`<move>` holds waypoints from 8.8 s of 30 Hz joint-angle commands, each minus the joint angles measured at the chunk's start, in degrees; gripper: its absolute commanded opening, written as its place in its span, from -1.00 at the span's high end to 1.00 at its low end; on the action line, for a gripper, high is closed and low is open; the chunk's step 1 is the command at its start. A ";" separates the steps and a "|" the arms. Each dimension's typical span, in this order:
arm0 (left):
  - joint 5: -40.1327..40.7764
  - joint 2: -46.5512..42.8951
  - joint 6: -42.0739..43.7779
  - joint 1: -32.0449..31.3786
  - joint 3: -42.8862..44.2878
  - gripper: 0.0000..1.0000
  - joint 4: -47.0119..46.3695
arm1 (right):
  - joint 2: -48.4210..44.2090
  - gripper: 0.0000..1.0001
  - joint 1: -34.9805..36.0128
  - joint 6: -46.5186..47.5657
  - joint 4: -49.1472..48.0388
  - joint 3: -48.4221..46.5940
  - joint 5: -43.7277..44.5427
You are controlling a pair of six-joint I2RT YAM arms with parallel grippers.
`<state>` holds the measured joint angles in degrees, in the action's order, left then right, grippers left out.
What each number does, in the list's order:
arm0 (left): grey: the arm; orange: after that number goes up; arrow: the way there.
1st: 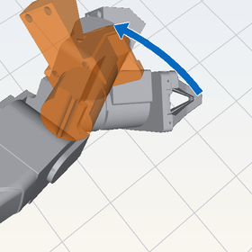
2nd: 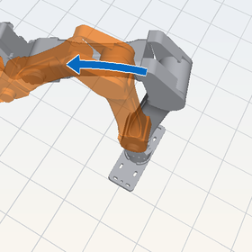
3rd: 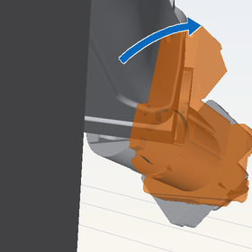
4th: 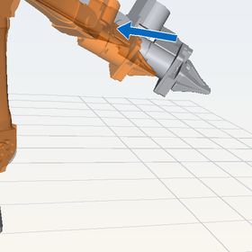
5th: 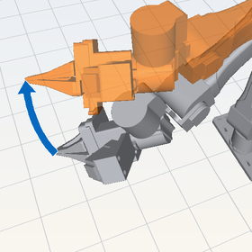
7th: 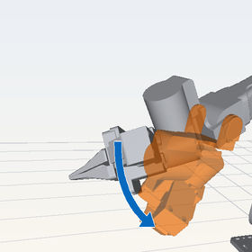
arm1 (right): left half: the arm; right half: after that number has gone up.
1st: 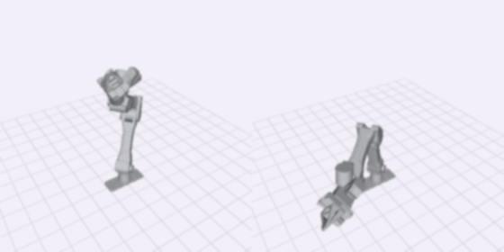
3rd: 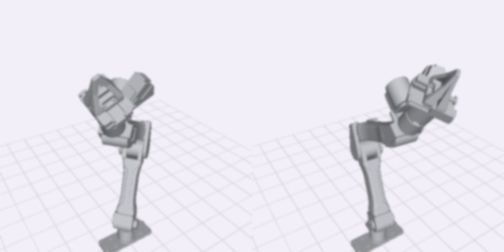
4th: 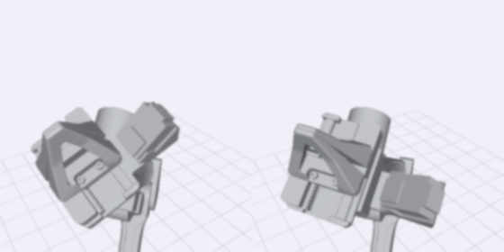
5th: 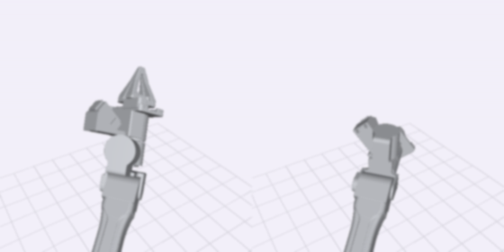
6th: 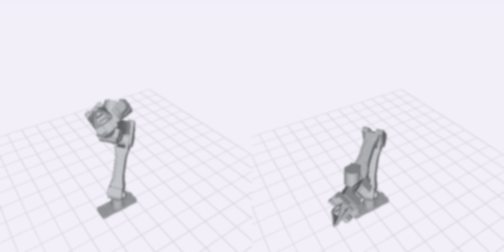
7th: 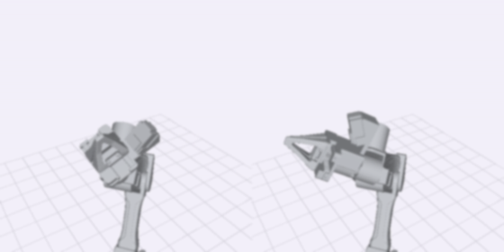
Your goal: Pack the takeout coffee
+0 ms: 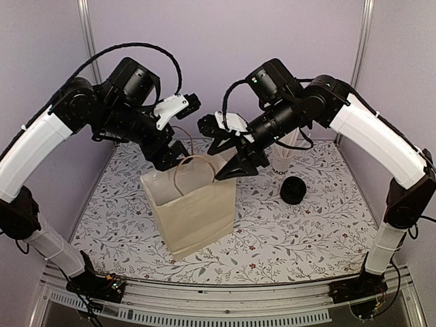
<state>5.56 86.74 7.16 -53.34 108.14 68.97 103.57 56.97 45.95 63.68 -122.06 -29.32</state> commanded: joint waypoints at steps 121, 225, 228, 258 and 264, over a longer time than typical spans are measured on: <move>-6.88 -26.18 -3.11 34.30 -56.19 -0.99 -69.88 | -3.94 0.43 -49.85 -32.77 -28.24 31.75 4.20; -13.51 -24.09 -0.49 37.09 -58.96 -0.97 -74.00 | 3.54 0.30 -54.33 -32.05 -37.75 30.05 2.14; -13.62 -23.99 -0.52 37.17 -58.92 -0.96 -73.89 | 3.76 0.53 -54.32 -32.11 -37.84 29.87 0.69; -13.49 -22.90 0.00 37.18 -58.57 -0.94 -73.80 | -27.48 1.00 -54.33 -25.53 -26.28 27.20 -10.50; -12.98 -22.74 0.02 37.26 -58.56 -0.95 -73.72 | -27.16 1.00 -52.57 -24.93 -22.04 25.56 -31.63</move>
<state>-8.12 63.61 7.01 -16.73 49.63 -3.97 75.16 2.76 19.88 35.97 -95.53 -44.93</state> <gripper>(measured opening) 0.973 0.007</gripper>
